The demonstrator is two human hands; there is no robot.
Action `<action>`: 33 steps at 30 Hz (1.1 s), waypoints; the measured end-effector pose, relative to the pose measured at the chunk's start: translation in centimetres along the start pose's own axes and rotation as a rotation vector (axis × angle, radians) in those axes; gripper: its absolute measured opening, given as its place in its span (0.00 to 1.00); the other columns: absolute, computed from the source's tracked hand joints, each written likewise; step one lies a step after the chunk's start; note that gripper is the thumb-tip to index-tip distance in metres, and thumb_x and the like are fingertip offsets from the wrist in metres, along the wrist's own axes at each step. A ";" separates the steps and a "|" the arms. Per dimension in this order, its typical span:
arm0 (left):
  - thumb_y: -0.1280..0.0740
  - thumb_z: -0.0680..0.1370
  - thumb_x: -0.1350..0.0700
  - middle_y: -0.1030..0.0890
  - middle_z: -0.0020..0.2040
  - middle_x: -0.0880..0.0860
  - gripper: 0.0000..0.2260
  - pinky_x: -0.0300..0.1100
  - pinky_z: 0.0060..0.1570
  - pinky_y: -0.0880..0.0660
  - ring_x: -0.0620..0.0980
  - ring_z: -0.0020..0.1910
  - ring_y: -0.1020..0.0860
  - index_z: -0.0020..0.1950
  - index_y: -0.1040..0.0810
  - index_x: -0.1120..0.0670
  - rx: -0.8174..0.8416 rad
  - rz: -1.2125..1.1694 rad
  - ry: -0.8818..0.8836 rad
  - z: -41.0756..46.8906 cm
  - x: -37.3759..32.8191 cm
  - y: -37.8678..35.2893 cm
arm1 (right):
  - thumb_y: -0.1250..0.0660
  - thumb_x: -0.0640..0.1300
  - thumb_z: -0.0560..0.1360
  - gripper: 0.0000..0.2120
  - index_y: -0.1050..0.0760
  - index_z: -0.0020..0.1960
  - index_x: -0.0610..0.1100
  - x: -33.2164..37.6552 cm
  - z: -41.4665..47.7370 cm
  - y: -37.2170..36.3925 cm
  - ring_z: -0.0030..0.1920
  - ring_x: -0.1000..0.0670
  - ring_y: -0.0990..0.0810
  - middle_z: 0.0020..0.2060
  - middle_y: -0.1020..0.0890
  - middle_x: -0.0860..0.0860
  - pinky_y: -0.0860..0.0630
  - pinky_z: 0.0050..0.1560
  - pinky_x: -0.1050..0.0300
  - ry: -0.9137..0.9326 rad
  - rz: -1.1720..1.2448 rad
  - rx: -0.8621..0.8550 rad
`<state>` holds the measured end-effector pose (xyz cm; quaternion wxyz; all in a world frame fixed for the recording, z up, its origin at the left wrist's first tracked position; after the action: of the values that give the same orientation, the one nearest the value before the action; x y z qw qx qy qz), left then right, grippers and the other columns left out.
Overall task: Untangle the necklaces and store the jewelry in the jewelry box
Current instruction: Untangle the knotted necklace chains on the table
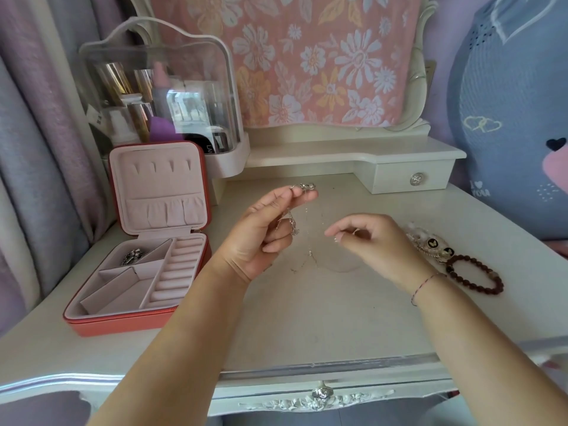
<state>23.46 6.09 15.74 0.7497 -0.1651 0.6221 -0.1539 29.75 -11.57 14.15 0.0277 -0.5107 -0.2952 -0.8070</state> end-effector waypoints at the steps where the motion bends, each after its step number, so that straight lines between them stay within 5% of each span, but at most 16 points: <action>1: 0.38 0.76 0.55 0.16 0.53 0.52 0.09 0.28 0.15 0.45 0.38 0.18 0.43 0.43 0.18 0.51 0.010 -0.024 0.004 0.0 0.0 0.0 | 0.31 0.41 0.75 0.06 0.17 0.46 0.49 -0.1 -0.1 -0.4 0.28 0.60 0.33 0.26 0.26 0.60 0.37 0.33 0.69 -0.009 -0.006 0.059; 6: 0.40 0.77 0.54 0.18 0.57 0.51 0.11 0.28 0.15 0.45 0.37 0.17 0.42 0.43 0.18 0.50 0.076 -0.119 0.010 -0.1 -0.2 0.0 | 0.25 0.53 0.69 0.10 0.17 0.49 0.56 -0.7 0.0 -1.6 0.27 0.59 0.36 0.27 0.35 0.58 0.39 0.34 0.60 -0.050 -0.069 0.207; 11: 0.41 0.78 0.54 0.19 0.60 0.51 0.12 0.28 0.16 0.46 0.42 0.20 0.50 0.44 0.18 0.50 0.138 -0.101 0.025 -0.2 -0.2 -0.3 | 0.26 0.50 0.71 0.07 0.17 0.49 0.57 0.2 -0.3 -1.9 0.32 0.50 0.38 0.29 0.37 0.50 0.42 0.34 0.59 -0.033 0.096 0.269; 14: 0.40 0.78 0.54 0.20 0.62 0.51 0.11 0.28 0.16 0.44 0.42 0.21 0.49 0.45 0.18 0.50 0.193 -0.102 0.029 -0.3 -0.2 -0.4 | 0.27 0.48 0.72 0.11 0.19 0.54 0.56 0.3 -0.4 -2.2 0.28 0.54 0.40 0.26 0.39 0.53 0.43 0.30 0.63 -0.068 0.118 0.287; 17: 0.41 0.79 0.54 0.20 0.62 0.51 0.12 0.28 0.16 0.46 0.42 0.21 0.49 0.45 0.18 0.50 0.199 -0.101 0.041 -0.2 -0.1 -0.4 | 0.28 0.46 0.73 0.06 0.17 0.50 0.50 0.4 -0.5 -2.7 0.28 0.57 0.31 0.24 0.28 0.55 0.32 0.33 0.65 -0.086 0.131 0.303; 19: 0.42 0.79 0.55 0.20 0.62 0.51 0.13 0.28 0.16 0.46 0.42 0.20 0.49 0.45 0.18 0.50 0.181 -0.098 0.039 -0.1 0.0 -0.3 | 0.27 0.46 0.73 0.02 0.17 0.45 0.48 0.3 -0.5 -2.8 0.38 0.54 0.19 0.36 0.15 0.50 0.23 0.48 0.56 -0.090 0.145 0.291; 21: 0.41 0.78 0.55 0.20 0.61 0.52 0.10 0.28 0.16 0.45 0.40 0.19 0.47 0.46 0.19 0.51 0.125 -0.077 0.033 0.1 0.1 0.0 | 0.27 0.44 0.72 0.01 0.17 0.43 0.47 0.4 -0.4 -2.6 0.43 0.54 0.18 0.41 0.14 0.48 0.24 0.54 0.57 -0.081 0.158 0.259; 24: 0.38 0.76 0.54 0.19 0.59 0.53 0.06 0.29 0.15 0.45 0.38 0.17 0.43 0.48 0.23 0.52 -0.013 -0.013 0.052 0.6 0.3 0.6 | 0.27 0.40 0.71 0.01 0.18 0.43 0.43 0.7 -0.2 -2.0 0.29 0.61 0.25 0.28 0.21 0.54 0.30 0.34 0.71 -0.075 0.255 0.202; 26: 0.36 0.75 0.54 0.18 0.56 0.53 0.06 0.29 0.16 0.45 0.38 0.18 0.43 0.50 0.23 0.53 -0.096 0.050 0.073 0.6 0.5 0.9 | 0.26 0.42 0.68 0.05 0.19 0.42 0.43 0.7 -0.1 -1.6 0.22 0.59 0.37 0.22 0.32 0.58 0.39 0.26 0.68 -0.100 0.328 0.175; 30: 0.31 0.77 0.57 0.24 0.43 0.53 0.02 0.32 0.19 0.43 0.41 0.23 0.40 0.46 0.23 0.54 -0.238 0.379 0.096 0.8 1.2 1.2 | 0.28 0.46 0.64 0.11 0.19 0.43 0.42 0.7 0.1 -1.2 0.23 0.56 0.44 0.25 0.33 0.54 0.45 0.24 0.65 -0.108 0.479 0.135; 33: 0.28 0.75 0.60 0.30 0.35 0.49 0.09 0.34 0.20 0.43 0.43 0.24 0.40 0.43 0.28 0.53 -0.268 0.486 0.114 0.8 1.5 1.3 | 0.31 0.42 0.70 0.06 0.20 0.45 0.41 0.9 0.0 -1.0 0.23 0.56 0.44 0.23 0.32 0.56 0.47 0.25 0.65 -0.100 0.515 0.135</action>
<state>24.58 6.60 13.96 0.6998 -0.0999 0.6994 0.1053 29.00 -10.50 14.43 0.2516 -0.6051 -0.2095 -0.7257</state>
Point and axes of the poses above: each hand's wrist, its own z-axis towards the middle knuckle, its own y-axis out of the back of the hand, x = y × z, the point moved 2 cm from there along z, towards the middle knuckle
